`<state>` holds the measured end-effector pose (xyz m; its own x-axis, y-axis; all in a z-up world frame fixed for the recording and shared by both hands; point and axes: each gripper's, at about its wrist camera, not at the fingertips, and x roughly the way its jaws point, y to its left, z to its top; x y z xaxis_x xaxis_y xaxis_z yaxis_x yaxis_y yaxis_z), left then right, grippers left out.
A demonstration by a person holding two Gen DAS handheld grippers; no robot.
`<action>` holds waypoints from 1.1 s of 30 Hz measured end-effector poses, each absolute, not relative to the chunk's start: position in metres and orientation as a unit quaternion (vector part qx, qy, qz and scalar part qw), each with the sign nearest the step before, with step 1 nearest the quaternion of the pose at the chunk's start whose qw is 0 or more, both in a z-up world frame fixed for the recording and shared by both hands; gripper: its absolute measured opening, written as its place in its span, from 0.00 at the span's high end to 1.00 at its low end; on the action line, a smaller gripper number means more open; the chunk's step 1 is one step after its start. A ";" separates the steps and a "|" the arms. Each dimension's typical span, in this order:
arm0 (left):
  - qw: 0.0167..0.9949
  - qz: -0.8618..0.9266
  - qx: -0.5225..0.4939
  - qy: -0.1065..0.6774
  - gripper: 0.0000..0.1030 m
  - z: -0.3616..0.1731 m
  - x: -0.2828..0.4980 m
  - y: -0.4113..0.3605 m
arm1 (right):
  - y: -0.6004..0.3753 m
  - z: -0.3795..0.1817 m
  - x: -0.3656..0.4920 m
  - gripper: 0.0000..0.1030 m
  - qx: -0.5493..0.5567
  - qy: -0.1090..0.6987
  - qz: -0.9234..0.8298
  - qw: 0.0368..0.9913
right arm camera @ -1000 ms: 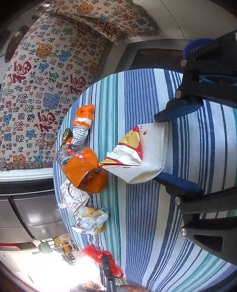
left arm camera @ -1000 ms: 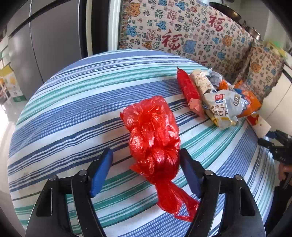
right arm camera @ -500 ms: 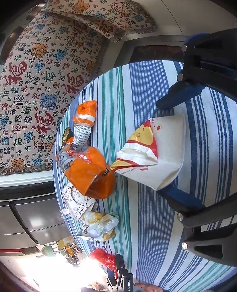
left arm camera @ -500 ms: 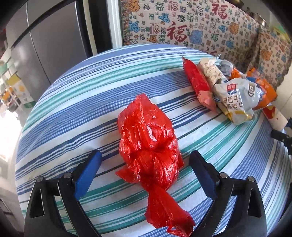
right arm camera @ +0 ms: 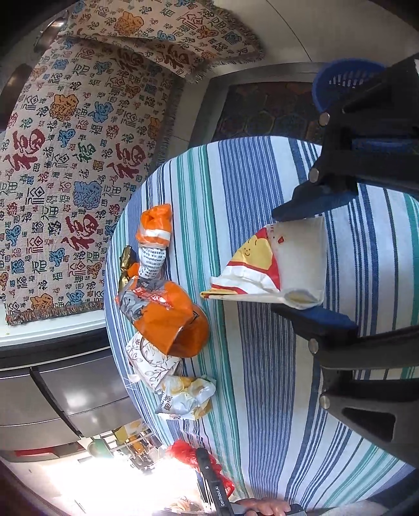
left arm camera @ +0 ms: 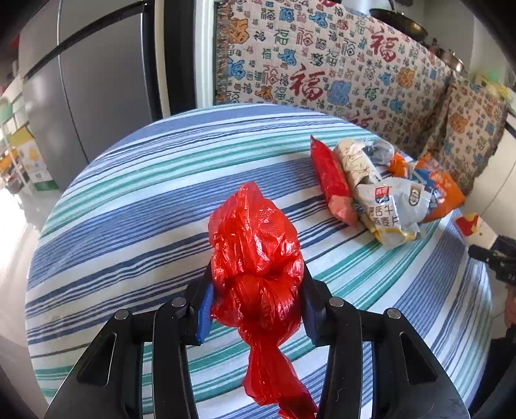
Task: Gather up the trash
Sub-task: 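Carry the red bag and white chip bag over the blue wastebasket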
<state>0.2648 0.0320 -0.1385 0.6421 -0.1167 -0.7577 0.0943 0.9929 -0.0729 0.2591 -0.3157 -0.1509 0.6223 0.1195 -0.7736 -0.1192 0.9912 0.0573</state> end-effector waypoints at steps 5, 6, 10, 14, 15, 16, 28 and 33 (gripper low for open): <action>0.910 -0.070 -0.014 0.409 0.56 -0.131 0.261 0.025 | -0.325 -0.148 0.250 0.51 0.005 0.426 0.059 0.903; 0.910 -0.075 -0.013 0.407 0.56 -0.129 0.260 0.023 | -0.327 -0.147 0.249 0.51 0.005 0.424 0.057 0.904; 0.913 -0.087 -0.006 0.399 0.56 -0.124 0.257 0.012 | -0.330 -0.152 0.247 0.51 0.004 0.430 0.053 0.901; 0.909 -0.085 0.005 0.408 0.56 -0.132 0.262 0.007 | -0.324 -0.164 0.250 0.45 -0.008 0.446 0.061 0.893; 0.907 -0.082 0.003 0.413 0.56 -0.136 0.264 0.008 | -0.321 -0.166 0.250 0.42 -0.016 0.443 0.060 0.894; 0.906 -0.080 0.003 0.416 0.56 -0.138 0.264 0.009 | -0.316 -0.166 0.250 0.42 -0.030 0.442 0.058 0.895; 0.902 -0.071 -0.002 0.426 0.56 -0.147 0.268 0.020 | -0.296 -0.151 0.240 0.44 -0.076 0.400 0.069 0.911; 0.901 -0.085 0.002 0.426 0.56 -0.146 0.266 0.013 | -0.297 -0.149 0.241 0.91 -0.058 0.410 0.067 0.908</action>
<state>0.2660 0.0131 -0.1459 0.6224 -0.1521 -0.7678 0.1557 0.9854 -0.0689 0.2409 -0.2966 -0.1489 0.6553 0.0746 -0.7517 -0.1689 0.9844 -0.0496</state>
